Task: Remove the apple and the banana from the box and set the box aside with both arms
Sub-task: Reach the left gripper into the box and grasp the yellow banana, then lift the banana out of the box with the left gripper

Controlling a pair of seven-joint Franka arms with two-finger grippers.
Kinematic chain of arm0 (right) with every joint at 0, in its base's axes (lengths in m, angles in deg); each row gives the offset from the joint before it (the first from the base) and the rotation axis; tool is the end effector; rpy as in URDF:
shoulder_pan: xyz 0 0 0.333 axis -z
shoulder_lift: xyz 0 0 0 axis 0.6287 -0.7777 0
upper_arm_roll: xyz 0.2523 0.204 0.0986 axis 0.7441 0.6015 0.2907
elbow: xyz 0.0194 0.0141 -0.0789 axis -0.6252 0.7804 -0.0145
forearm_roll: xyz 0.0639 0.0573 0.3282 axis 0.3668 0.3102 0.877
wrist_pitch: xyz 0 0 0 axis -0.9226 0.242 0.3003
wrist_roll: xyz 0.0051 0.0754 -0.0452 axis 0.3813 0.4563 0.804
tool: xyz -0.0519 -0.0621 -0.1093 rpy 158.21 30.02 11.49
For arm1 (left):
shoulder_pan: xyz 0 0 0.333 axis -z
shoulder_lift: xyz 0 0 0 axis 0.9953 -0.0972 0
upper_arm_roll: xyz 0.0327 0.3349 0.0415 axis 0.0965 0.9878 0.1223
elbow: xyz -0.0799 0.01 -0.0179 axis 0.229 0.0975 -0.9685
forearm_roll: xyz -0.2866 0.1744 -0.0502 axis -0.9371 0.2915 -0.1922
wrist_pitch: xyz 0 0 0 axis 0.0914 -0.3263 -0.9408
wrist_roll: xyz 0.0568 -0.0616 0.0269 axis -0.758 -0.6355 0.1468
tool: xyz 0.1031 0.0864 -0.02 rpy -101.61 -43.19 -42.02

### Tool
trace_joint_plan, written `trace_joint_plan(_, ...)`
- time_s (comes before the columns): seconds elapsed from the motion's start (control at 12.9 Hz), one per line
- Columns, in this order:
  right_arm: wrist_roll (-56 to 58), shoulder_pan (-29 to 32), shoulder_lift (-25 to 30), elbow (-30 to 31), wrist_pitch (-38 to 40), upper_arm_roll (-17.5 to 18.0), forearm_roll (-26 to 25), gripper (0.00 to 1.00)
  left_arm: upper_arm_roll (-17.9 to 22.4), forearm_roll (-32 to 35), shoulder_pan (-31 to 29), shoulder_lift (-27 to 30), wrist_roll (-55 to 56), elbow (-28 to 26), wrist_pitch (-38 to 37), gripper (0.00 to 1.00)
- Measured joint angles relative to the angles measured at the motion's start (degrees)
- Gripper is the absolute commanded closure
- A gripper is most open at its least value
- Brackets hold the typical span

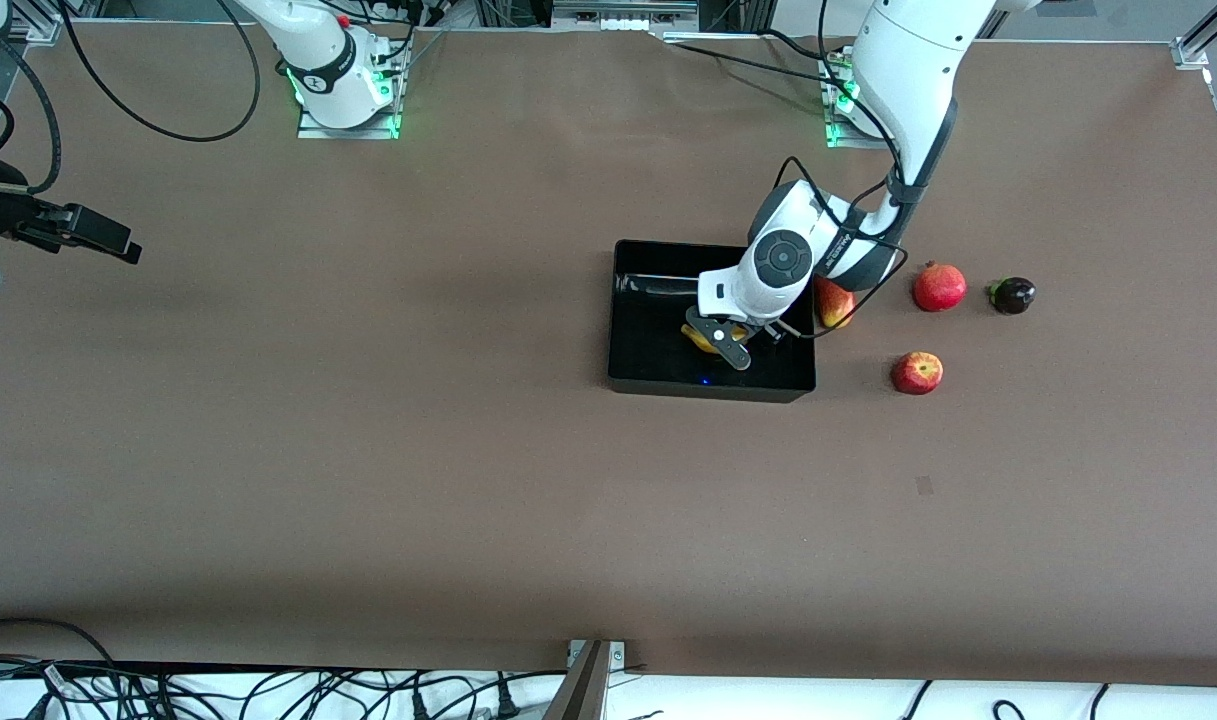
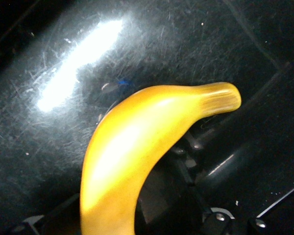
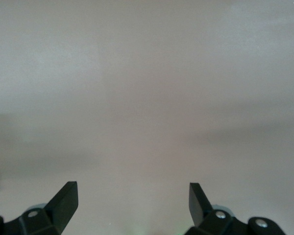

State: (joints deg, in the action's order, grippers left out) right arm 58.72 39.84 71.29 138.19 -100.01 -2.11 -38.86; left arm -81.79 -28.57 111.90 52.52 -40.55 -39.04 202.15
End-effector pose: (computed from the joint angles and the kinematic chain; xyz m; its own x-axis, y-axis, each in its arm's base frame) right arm 0.5036 -0.0299 0.5762 0.9858 -0.1426 -0.0888 -0.1447 -0.9893 -0.0188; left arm 0.4675 -0.2911 0.1964 0.7126 -0.6927 -0.1111 -0.6862 -0.7212 0.0948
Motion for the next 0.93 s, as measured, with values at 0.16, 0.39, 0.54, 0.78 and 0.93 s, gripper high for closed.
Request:
trace_joint_plan(0.16, 0.0, 0.0, 0.0, 0.0, 0.0, 0.0, 0.0, 0.00, 0.0, 0.0, 0.0, 0.0, -0.1, 0.0, 0.3, 1.00)
trace_joint_plan(0.39, 0.0, 0.0, 0.0, 0.0, 0.0, 0.0, 0.0, 0.00, 0.1, 0.0, 0.0, 0.0, -0.1, 0.0, 0.4, 1.00)
trace_joint_plan(0.54, 0.0, 0.0, 0.0, 0.0, 0.0, 0.0, 0.0, 0.00, 0.3, 0.0, 0.0, 0.0, -0.1, 0.3, 0.5, 1.00)
trace_joint_plan(0.78, 0.0, 0.0, 0.0, 0.0, 0.0, 0.0, 0.0, 0.00, 0.6, 0.0, -0.4, 1.3, 0.0, 0.7, 0.1, 1.00)
trace_joint_plan(0.93, 0.0, 0.0, 0.0, 0.0, 0.0, 0.0, 0.0, 0.00, 0.7, 0.0, -1.3, 4.2, 0.0, 1.4, -4.7, 1.00)
